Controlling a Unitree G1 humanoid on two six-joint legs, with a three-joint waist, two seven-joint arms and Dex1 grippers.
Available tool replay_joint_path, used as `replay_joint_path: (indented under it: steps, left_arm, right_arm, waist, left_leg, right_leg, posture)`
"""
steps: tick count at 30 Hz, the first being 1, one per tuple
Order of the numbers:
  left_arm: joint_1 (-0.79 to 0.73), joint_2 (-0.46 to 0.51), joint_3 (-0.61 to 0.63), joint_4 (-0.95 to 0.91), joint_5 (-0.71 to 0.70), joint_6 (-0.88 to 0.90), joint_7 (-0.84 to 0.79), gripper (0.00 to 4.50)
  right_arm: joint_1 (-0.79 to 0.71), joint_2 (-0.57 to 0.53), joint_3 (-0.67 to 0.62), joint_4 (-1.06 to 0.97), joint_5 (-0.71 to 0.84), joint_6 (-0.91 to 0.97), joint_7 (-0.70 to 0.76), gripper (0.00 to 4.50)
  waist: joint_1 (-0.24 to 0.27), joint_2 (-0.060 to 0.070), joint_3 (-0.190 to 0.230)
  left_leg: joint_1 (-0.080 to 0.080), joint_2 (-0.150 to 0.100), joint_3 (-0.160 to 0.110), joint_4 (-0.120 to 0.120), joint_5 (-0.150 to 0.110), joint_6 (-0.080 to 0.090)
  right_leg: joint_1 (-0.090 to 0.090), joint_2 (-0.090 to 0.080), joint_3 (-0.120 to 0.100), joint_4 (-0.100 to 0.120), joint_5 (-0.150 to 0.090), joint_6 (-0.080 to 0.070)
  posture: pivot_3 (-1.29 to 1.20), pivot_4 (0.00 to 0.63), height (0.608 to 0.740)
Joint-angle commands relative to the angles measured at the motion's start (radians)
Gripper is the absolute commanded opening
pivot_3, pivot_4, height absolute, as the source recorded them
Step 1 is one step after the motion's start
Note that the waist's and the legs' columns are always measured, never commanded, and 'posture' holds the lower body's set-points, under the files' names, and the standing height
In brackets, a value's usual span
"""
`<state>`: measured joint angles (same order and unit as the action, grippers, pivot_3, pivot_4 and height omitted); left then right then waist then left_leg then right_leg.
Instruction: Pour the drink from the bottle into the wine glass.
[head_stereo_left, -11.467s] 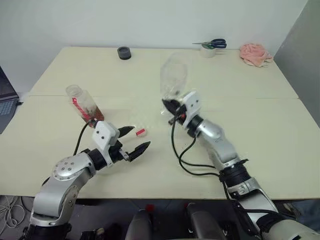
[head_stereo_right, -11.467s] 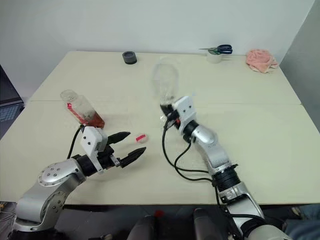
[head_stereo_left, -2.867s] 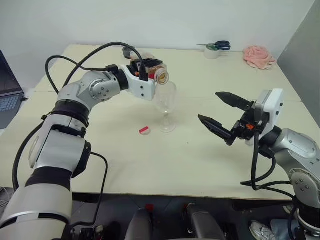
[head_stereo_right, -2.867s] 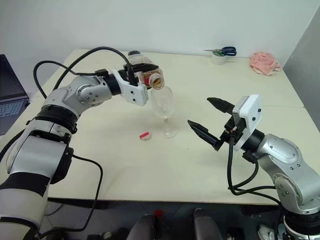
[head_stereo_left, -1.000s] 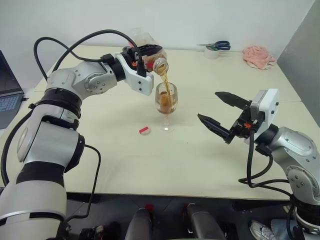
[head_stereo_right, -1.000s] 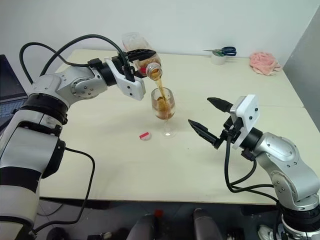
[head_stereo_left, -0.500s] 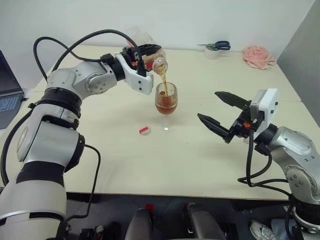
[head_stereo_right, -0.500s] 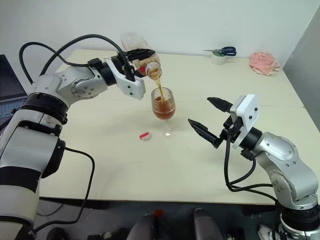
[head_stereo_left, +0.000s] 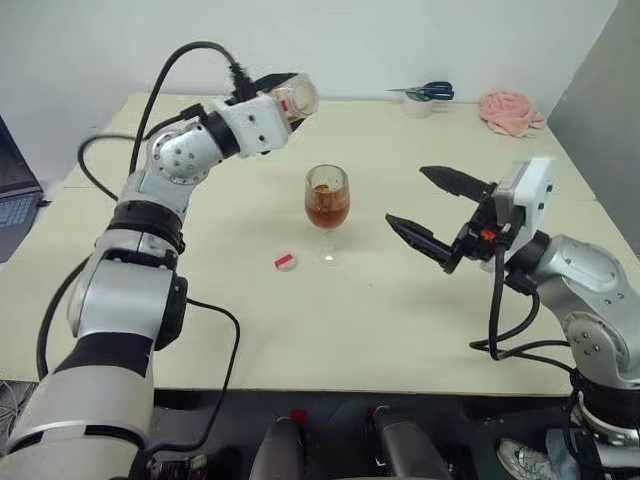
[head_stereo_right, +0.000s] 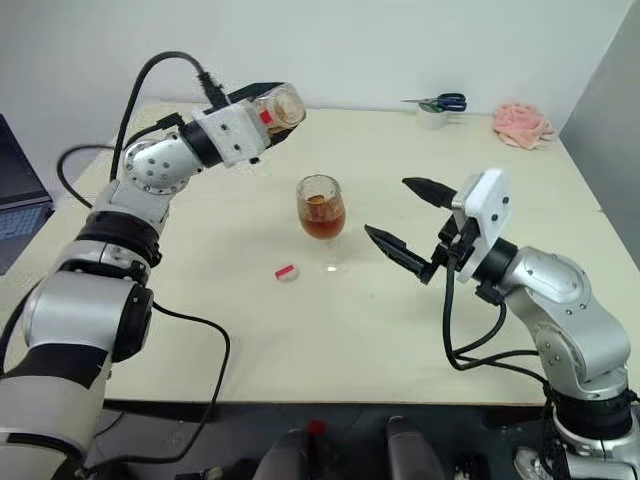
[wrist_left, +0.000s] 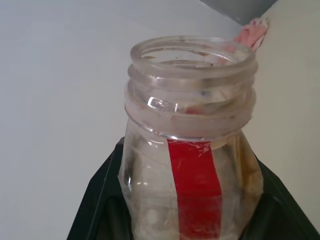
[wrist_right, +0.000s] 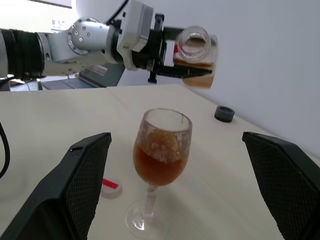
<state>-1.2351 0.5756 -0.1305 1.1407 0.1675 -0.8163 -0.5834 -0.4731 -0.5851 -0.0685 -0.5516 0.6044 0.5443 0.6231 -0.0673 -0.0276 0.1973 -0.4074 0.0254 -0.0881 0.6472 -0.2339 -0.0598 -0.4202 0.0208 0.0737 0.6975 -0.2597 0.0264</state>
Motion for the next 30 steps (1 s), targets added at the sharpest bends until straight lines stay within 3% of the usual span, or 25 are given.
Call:
replay_joint_path:
  steps: [1,6,9,14,21,30]
  left_arm:
    - [0.052,0.011,0.14,-0.114,-0.182,0.186,-0.048,1.82]
    - [0.203,0.02,0.29,-0.306,-0.312,0.508,0.059,1.82]
    - [0.373,0.039,0.38,-0.497,-0.343,0.659,0.177,1.82]
    - [0.518,0.005,0.476,-0.673,-0.425,0.898,0.287,1.82]
    - [0.605,-0.032,0.523,-0.798,-0.489,0.976,0.308,1.82]
    - [0.62,-0.037,0.527,-0.79,-0.508,1.034,0.299,1.82]
  right_arm:
    - [-0.151,-0.003,0.016,0.051,0.015,0.044,0.005,4.5]
    - [-0.368,0.013,0.091,0.171,-0.002,0.193,-0.024,4.5]
    - [-0.503,0.05,0.212,0.272,-0.058,0.295,-0.028,4.5]
    - [-0.558,0.112,0.345,0.354,-0.105,0.332,0.046,4.5]
    - [-0.595,0.19,0.322,0.403,-0.116,0.33,0.066,4.5]
    - [-0.605,0.213,0.314,0.415,-0.14,0.32,0.068,4.5]
  waist:
    - [-0.006,0.0,0.0]
    - [-0.016,0.0,0.0]
    - [-0.023,0.001,0.0]
    - [-0.01,0.0,-0.001]
    - [0.019,0.0,-0.001]
    - [0.014,-0.001,-0.001]
  left_leg:
    - [0.0,0.0,0.0,0.0,0.0,0.0]
    - [0.0,0.001,-0.002,0.0,0.0,0.0]
    - [0.001,0.001,-0.001,-0.001,0.0,0.0]
    - [0.001,0.002,-0.004,0.0,0.0,0.0]
    - [-0.003,-0.001,-0.007,0.002,0.001,-0.003]
    - [-0.002,-0.001,-0.006,0.001,0.001,-0.003]
  right_leg:
    - [0.0,0.0,0.0,0.0,0.0,0.0]
    - [0.0,0.0,-0.001,0.001,0.0,0.0]
    - [0.0,0.0,-0.001,0.001,0.0,-0.001]
    - [0.0,-0.003,-0.003,0.001,0.0,-0.001]
    - [0.0,-0.004,-0.005,-0.001,0.0,-0.001]
    - [0.0,-0.004,-0.005,-0.001,0.0,-0.001]
  posture:
    - [0.0,0.15,0.74]
    - [0.0,0.15,0.74]
    - [0.0,0.15,0.74]
    - [0.0,0.15,0.74]
    - [0.0,0.15,0.74]
    - [0.0,0.15,0.74]
